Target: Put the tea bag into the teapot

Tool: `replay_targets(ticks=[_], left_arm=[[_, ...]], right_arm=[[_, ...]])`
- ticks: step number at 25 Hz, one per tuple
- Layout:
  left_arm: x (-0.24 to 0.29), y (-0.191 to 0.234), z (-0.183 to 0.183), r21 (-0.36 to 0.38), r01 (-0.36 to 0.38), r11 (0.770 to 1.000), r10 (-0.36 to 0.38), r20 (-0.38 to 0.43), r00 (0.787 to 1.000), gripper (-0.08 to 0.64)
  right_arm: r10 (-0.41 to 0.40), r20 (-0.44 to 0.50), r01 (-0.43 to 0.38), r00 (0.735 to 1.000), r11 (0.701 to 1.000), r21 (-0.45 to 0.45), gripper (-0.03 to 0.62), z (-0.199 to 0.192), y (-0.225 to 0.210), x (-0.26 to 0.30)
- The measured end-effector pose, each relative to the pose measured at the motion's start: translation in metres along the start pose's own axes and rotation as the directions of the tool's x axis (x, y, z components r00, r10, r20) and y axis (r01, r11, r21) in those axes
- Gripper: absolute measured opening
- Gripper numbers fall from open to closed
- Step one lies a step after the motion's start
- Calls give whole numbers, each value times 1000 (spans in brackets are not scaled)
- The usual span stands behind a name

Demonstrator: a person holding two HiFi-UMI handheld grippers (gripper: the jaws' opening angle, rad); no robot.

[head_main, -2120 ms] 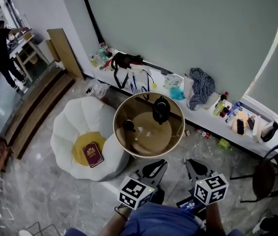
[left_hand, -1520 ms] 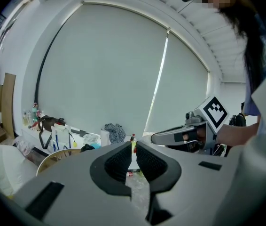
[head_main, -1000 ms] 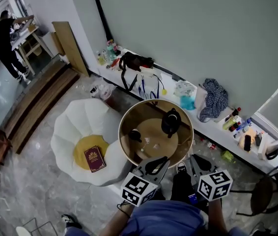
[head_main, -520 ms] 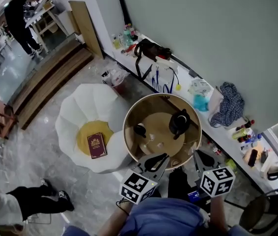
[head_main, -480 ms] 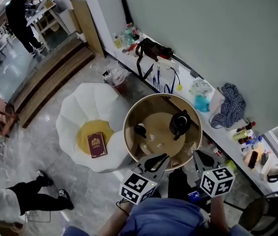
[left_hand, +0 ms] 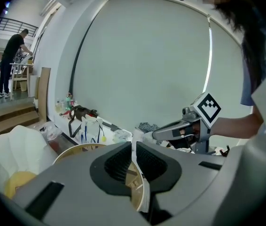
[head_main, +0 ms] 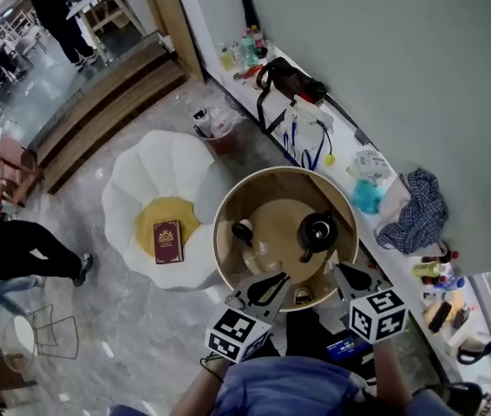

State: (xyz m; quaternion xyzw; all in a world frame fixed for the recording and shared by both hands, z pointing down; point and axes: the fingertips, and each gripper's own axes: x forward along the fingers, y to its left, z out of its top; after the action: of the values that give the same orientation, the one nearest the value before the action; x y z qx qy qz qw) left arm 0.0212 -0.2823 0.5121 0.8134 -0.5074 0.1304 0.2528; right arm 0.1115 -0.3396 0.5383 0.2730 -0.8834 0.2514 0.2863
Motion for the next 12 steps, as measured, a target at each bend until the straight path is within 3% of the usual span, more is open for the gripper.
replay_targets(ticks=[5, 12], left_arm=[[23, -3, -6, 9, -37, 999, 38, -25, 999, 25], [48, -2, -12, -42, -91, 995, 91, -12, 996, 25]], right_arm=[[48, -58, -52, 997, 997, -61, 18, 2, -29, 34], [87, -151, -113, 985, 979, -172, 18, 1, -59, 86]])
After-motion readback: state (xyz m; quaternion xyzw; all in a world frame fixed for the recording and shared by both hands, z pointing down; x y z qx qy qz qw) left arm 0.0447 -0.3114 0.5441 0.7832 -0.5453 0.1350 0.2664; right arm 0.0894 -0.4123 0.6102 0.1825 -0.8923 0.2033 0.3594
